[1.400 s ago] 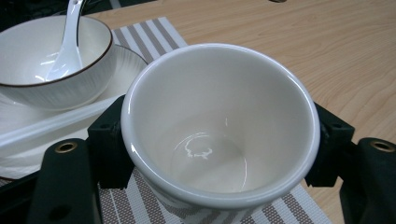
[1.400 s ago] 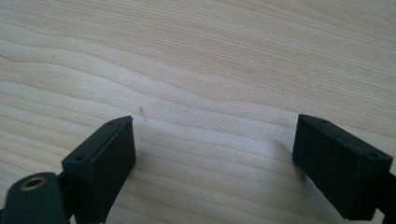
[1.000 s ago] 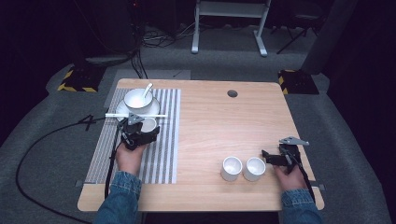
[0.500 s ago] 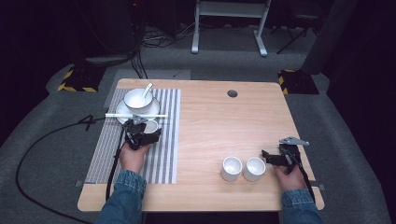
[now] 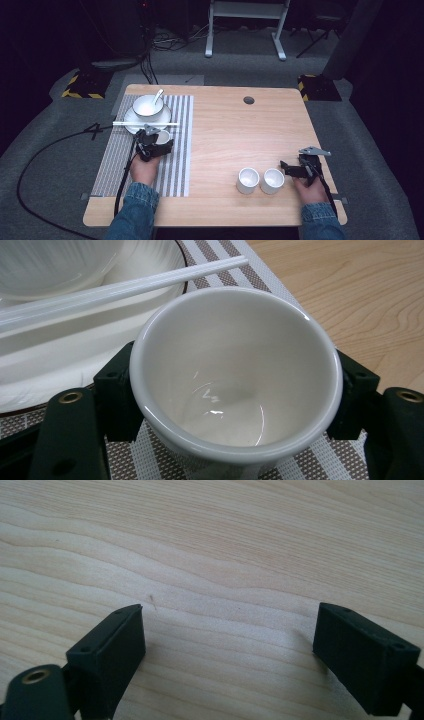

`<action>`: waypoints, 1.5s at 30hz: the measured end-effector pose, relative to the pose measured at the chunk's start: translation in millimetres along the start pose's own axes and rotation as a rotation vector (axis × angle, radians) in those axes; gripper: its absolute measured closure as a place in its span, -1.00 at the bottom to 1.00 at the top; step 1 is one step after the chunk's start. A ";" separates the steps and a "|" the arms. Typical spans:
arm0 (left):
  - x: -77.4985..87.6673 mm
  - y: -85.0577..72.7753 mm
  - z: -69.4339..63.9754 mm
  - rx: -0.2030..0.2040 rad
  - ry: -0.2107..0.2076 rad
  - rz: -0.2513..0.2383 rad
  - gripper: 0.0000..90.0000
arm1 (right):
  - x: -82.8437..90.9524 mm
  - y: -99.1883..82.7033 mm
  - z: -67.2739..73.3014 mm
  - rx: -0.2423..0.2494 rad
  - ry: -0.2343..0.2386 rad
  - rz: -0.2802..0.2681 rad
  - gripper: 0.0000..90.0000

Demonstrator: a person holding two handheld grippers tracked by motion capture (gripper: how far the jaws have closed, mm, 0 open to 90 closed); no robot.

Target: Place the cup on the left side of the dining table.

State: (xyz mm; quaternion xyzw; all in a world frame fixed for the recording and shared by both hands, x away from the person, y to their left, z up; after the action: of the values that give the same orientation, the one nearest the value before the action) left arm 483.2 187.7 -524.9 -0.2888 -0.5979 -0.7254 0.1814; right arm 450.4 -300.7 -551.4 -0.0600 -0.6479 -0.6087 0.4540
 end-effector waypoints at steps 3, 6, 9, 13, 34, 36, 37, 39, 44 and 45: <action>0.4 -0.5 -0.9 -0.014 0.007 -0.001 -0.40 | 0.0 0.0 0.0 0.000 0.000 0.000 -0.71; 0.8 -1.1 -0.2 -0.011 0.005 0.008 -0.40 | 0.0 0.0 0.0 0.000 0.000 0.000 -0.71; 0.9 -1.2 -0.3 -0.012 0.005 0.011 -0.40 | 0.0 0.0 0.0 0.000 0.000 0.000 -0.71; 0.4 -1.2 -0.2 0.001 0.000 0.015 -0.41 | 0.0 0.0 0.0 0.000 0.000 0.000 -0.71; 57.0 12.4 5.4 0.028 -0.027 -0.092 -0.54 | 0.0 0.0 0.0 0.000 0.000 0.000 -0.71; 63.9 9.9 4.0 0.020 -0.033 -0.090 -0.53 | 0.0 0.0 0.0 0.000 0.000 0.000 -0.71; 71.4 7.5 3.8 0.015 -0.032 -0.090 -0.52 | 0.0 0.0 0.0 0.000 0.000 0.000 -0.71; 74.8 6.5 4.2 0.016 -0.034 -0.092 -0.52 | -0.1 0.2 -0.1 0.000 0.000 -0.001 -0.71; 91.9 -1.8 5.4 0.035 -0.042 -0.082 -0.52 | -0.3 0.4 -0.2 -0.001 -0.002 -0.002 -0.71; 91.9 -1.8 5.4 0.035 -0.042 -0.082 -0.52 | -0.3 0.4 -0.2 -0.001 -0.002 -0.002 -0.71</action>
State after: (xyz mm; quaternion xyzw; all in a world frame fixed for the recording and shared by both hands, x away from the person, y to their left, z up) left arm 412.7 201.0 -467.1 -0.2761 -0.6253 -0.7155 0.1439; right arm 450.9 -300.6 -551.4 -0.0602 -0.6482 -0.6093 0.4527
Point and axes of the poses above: each handheld gripper's, and its own axes: x roughly backward along the jaws, y roughly out of its top, z roughly to its left, the point moved 7 cm from there along -x, roughly forward along the jaws, and after that the axes turned 14 degrees about y, right-handed, at the moved point
